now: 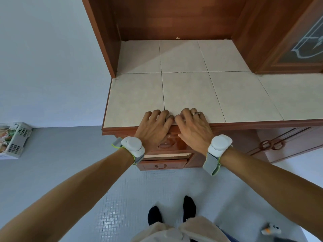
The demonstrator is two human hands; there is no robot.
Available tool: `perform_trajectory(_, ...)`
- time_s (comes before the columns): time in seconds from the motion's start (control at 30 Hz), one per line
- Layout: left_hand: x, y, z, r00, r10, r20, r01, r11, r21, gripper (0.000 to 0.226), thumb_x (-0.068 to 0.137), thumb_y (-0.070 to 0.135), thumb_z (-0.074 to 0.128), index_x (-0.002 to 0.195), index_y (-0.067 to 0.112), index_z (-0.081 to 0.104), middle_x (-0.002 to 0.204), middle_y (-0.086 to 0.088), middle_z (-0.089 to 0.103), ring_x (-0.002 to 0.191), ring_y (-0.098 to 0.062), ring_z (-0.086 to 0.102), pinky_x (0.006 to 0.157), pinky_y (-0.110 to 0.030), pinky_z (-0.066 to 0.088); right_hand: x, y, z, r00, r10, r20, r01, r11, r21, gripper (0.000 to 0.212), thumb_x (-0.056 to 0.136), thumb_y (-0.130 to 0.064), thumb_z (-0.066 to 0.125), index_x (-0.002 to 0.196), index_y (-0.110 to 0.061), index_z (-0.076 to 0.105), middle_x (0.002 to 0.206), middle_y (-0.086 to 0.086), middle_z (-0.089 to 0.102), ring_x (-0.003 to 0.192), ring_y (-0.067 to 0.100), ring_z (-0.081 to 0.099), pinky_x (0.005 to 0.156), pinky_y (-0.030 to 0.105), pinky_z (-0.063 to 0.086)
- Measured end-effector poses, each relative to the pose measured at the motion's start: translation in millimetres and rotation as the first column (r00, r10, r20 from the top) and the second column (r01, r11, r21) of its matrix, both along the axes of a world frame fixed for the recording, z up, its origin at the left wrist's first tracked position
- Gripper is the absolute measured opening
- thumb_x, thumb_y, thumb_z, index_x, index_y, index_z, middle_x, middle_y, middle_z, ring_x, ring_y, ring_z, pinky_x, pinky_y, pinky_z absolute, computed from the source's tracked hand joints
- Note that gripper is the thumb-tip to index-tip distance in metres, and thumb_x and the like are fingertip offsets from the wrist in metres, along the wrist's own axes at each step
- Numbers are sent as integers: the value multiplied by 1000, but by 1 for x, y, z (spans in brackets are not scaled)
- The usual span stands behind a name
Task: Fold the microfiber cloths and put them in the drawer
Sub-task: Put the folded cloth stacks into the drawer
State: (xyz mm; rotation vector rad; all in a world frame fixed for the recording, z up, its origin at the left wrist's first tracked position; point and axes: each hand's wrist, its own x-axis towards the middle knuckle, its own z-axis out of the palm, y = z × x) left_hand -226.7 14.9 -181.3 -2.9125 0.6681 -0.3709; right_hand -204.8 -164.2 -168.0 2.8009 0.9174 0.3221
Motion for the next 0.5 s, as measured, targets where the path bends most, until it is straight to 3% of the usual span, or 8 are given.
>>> perform_trajectory(0.1, 6, -4, -2, 999, 29, 27, -29, 1000, 4, 58, 80, 49, 33, 116, 9, 56, 119, -13, 60, 93, -33, 58, 74, -42, 46, 5, 4, -6, 997, -29, 67, 27, 999, 29, 18, 82, -10, 57, 99, -9, 50, 93, 13, 51, 79, 31, 48, 67, 43, 41)
perform_trajectory(0.33, 8, -7, -11, 995, 57, 87, -60, 998, 27, 51, 83, 42, 30, 115, 10, 54, 115, -11, 60, 89, -31, 57, 72, -40, 43, 5, 9, -14, 984, -59, 166, 45, 995, 87, 15, 82, -7, 49, 96, -9, 49, 88, 13, 49, 75, 30, 46, 64, 42, 38)
perform_trajectory(0.43, 6, -9, -11, 993, 83, 87, -85, 996, 23, 49, 83, 45, 43, 116, 11, 54, 116, -10, 59, 92, -31, 56, 76, -41, 43, 1, 8, -9, 989, -96, 110, 89, 994, 70, 21, 80, -10, 58, 99, -9, 49, 91, 13, 49, 77, 31, 47, 65, 43, 40)
perform_trajectory(0.5, 3, -9, -5, 995, 96, 26, -96, 995, 5, 59, 79, 52, 59, 121, 11, 53, 123, -11, 56, 101, -32, 55, 85, -44, 44, 1, 9, 0, 995, -103, -14, 103, 994, 41, 37, 75, -20, 70, 104, -11, 49, 96, 12, 49, 82, 31, 48, 68, 43, 42)
